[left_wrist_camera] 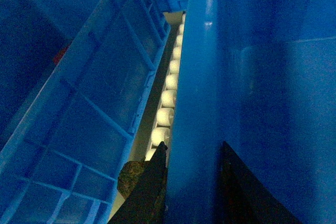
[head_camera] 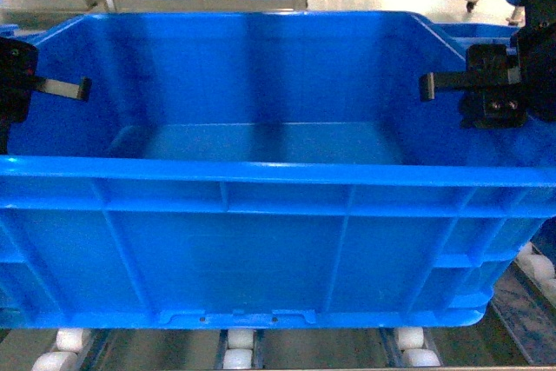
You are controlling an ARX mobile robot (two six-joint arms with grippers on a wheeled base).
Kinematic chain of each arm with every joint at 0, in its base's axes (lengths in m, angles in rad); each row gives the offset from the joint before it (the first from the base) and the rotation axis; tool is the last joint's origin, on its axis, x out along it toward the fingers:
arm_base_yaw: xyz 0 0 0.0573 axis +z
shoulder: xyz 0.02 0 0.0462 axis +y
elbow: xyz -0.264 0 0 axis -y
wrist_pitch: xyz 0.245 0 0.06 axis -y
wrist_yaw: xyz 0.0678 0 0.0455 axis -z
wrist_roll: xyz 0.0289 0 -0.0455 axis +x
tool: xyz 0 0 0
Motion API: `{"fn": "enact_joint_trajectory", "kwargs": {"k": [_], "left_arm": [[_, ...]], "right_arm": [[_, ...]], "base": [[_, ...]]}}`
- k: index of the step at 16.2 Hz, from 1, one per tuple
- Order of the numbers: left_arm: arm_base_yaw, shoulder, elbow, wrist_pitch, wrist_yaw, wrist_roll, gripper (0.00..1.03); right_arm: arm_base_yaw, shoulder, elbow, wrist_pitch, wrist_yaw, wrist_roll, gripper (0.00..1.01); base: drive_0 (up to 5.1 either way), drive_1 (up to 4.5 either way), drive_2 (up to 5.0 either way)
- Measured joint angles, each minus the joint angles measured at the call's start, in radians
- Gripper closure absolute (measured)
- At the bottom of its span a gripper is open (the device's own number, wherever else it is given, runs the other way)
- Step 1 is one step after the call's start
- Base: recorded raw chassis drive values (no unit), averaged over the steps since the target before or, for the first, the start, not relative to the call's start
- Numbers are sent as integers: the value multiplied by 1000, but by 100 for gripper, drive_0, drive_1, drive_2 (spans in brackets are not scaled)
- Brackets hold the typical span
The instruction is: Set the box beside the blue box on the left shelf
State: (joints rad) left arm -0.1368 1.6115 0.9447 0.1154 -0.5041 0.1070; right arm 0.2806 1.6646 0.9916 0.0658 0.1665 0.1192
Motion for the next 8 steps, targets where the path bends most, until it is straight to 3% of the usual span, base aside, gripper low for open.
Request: {"fn": "enact_joint_trajectory", "kwargs": {"k": [2,6,8], "left_arm": [[1,3,0,-23,2,-6,84],[-18,42,0,-70,26,-68,84],[-25,54,11,-83,23,-72,84]], "right_arm": [[1,5,-4,-1,-7,8,81],[0,32,-18,-11,7,4,81],[-1,33,-17,-17,8,12,80]], "base": [[0,0,0],[0,0,0],[0,0,0]]}}
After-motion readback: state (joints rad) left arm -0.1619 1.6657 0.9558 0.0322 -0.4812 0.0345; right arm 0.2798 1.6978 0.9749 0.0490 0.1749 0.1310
